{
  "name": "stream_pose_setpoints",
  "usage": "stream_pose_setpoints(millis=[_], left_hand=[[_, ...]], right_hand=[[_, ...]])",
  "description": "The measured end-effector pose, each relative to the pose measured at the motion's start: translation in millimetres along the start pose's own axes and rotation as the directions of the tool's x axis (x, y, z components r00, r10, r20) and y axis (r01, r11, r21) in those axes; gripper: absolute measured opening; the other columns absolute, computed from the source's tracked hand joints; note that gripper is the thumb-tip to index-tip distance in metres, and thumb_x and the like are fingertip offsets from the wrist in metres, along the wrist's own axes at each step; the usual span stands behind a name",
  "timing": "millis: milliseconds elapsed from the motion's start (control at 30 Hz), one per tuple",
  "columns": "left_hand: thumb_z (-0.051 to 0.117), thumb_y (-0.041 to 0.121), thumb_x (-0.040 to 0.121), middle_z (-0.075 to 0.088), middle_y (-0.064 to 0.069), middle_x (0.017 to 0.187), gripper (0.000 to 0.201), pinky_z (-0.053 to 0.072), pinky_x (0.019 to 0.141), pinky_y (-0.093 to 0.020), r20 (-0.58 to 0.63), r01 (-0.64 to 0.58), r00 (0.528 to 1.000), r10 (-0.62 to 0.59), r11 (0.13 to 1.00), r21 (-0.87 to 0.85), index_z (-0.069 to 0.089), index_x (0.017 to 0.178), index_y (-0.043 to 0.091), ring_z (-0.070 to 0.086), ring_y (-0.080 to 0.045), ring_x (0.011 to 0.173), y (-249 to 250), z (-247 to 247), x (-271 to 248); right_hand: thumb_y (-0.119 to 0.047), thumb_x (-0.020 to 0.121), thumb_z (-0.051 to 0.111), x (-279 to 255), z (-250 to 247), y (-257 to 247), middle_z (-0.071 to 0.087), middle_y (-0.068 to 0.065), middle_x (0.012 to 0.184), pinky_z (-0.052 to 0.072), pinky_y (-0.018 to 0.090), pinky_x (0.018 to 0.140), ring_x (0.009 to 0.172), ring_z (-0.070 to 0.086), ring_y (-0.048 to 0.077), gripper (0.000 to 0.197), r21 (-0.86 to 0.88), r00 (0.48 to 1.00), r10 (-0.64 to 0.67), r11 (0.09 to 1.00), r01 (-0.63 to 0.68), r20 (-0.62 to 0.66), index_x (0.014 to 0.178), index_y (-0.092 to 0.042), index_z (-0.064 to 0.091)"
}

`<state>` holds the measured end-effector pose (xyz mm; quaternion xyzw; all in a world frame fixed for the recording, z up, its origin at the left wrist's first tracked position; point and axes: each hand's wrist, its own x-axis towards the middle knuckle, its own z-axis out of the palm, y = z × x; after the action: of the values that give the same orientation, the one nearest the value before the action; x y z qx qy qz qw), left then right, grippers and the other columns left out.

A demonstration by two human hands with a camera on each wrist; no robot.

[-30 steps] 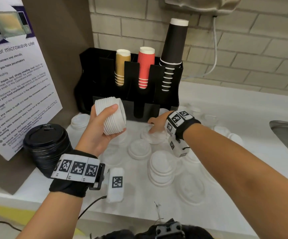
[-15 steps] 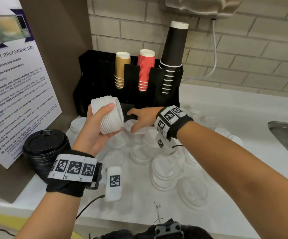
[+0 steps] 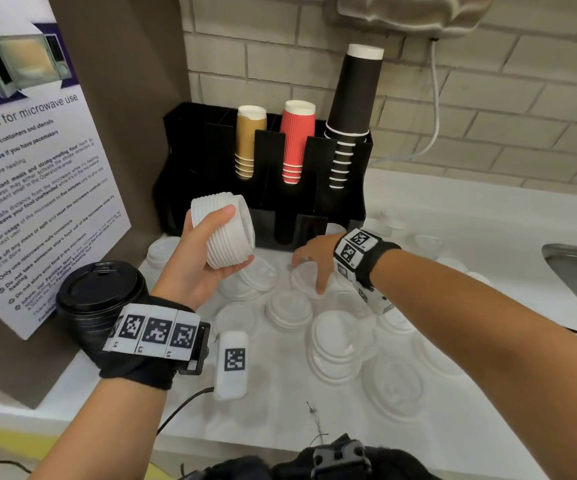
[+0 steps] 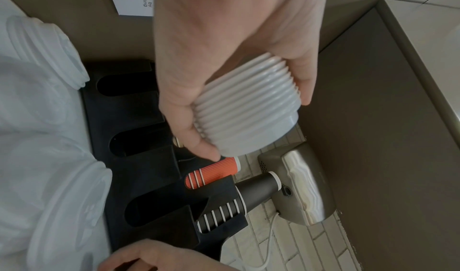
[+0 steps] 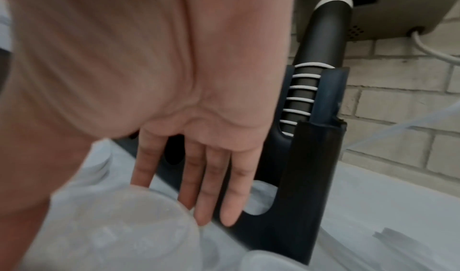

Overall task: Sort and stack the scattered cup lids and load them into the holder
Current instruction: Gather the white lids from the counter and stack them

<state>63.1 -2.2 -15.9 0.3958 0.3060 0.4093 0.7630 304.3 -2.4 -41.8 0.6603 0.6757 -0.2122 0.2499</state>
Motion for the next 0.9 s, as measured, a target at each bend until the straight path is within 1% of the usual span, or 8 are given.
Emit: stream_pose_setpoints(millis=[133,233,333,367,433,667,767,900], left_hand=[[0.074,0.034,0.066,0.057,-0.003,0.122,0.064,0.059,0.067,-0.04,-0.021,0.017,1.0,-0.018,0.999,-0.034,0.053,0.126,0.028,0.058,-0.025,0.111,-2.4,1.6,0.6],[0.074,0.035,0.067,0.055,-0.006,0.129,0.07,0.058,0.067,-0.04,-0.001,0.05,0.999,-0.05,0.998,-0.037,0.05,0.132,0.027,0.057,-0.026,0.113,-6.1,2.5,1.2],[0.073,0.035,0.067,0.053,-0.008,0.134,0.074,0.058,0.066,-0.039,0.042,0.083,0.996,-0.082,0.996,-0.02,0.048,0.136,0.026,0.056,-0.027,0.115,-13.2,8.8,0.2],[0.073,0.035,0.067,0.053,-0.009,0.135,0.075,0.058,0.066,-0.039,0.059,0.093,0.994,-0.092,0.996,-0.011,0.047,0.137,0.025,0.056,-0.027,0.115,-16.1,11.9,-0.4],[0.073,0.035,0.068,0.052,-0.011,0.136,0.076,0.057,0.067,-0.04,0.094,0.108,0.99,-0.109,0.994,0.015,0.047,0.138,0.025,0.056,-0.028,0.116,-21.6,18.4,-1.9],[0.071,0.038,0.069,0.056,-0.011,0.134,0.075,0.058,0.074,-0.041,0.179,0.129,0.973,-0.147,0.986,0.111,0.045,0.138,0.027,0.058,-0.031,0.118,-34.7,39.0,-9.5],[0.071,0.039,0.069,0.056,-0.01,0.134,0.075,0.058,0.077,-0.043,0.194,0.136,0.968,-0.158,0.983,0.12,0.045,0.138,0.028,0.058,-0.031,0.119,-37.9,43.1,-13.2],[0.07,0.04,0.07,0.056,-0.011,0.133,0.074,0.053,0.091,-0.054,0.214,0.136,0.963,-0.166,0.98,0.148,0.044,0.138,0.028,0.057,-0.032,0.119,-42.9,48.7,-17.2]], right_hand=[[-0.033,0.07,0.082,-5.0,-0.2,7.3,0.053,0.001,0.111,0.051,0.036,0.088,0.107,0.055,0.024,0.063,0.087,0.99,-0.022,0.996,0.034,-0.136,0.124,-0.024,0.051],[-0.031,0.071,0.08,-30.9,-10.3,12.6,0.058,0.0,0.104,0.05,0.026,0.07,0.093,0.059,0.02,0.056,0.389,0.957,0.03,0.917,0.089,-0.288,0.119,-0.027,0.05],[-0.016,0.079,0.074,-66.4,-15.5,2.9,0.057,0.002,0.104,0.053,0.022,0.064,0.086,0.061,0.016,0.046,0.733,0.901,0.058,0.604,0.312,-0.431,0.115,-0.031,0.05],[-0.011,0.081,0.072,-77.7,-14.6,-2.9,0.056,0.004,0.107,0.055,0.023,0.068,0.088,0.062,0.017,0.044,0.781,0.879,0.061,0.49,0.386,-0.473,0.114,-0.032,0.05],[-0.007,0.083,0.069,-96.9,-7.6,-15.5,0.057,0.005,0.113,0.057,0.032,0.079,0.095,0.063,0.019,0.044,0.785,0.831,0.061,0.371,0.495,-0.553,0.114,-0.033,0.052],[-0.015,0.08,0.074,-124.7,33.7,-45.0,0.059,0.002,0.122,0.055,0.045,0.09,0.107,0.063,0.023,0.061,0.699,0.68,0.176,0.267,0.663,-0.712,0.132,-0.034,0.05],[-0.022,0.076,0.075,-129.0,49.1,-47.7,0.059,-0.002,0.124,0.052,0.045,0.094,0.11,0.062,0.02,0.062,0.696,0.656,0.233,0.252,0.672,-0.718,0.131,-0.038,0.051],[-0.019,0.077,0.075,-133.2,59.4,-50.9,0.059,-0.002,0.124,0.05,0.044,0.098,0.111,0.061,0.018,0.063,0.686,0.632,0.269,0.257,0.68,-0.727,0.133,-0.036,0.051]])
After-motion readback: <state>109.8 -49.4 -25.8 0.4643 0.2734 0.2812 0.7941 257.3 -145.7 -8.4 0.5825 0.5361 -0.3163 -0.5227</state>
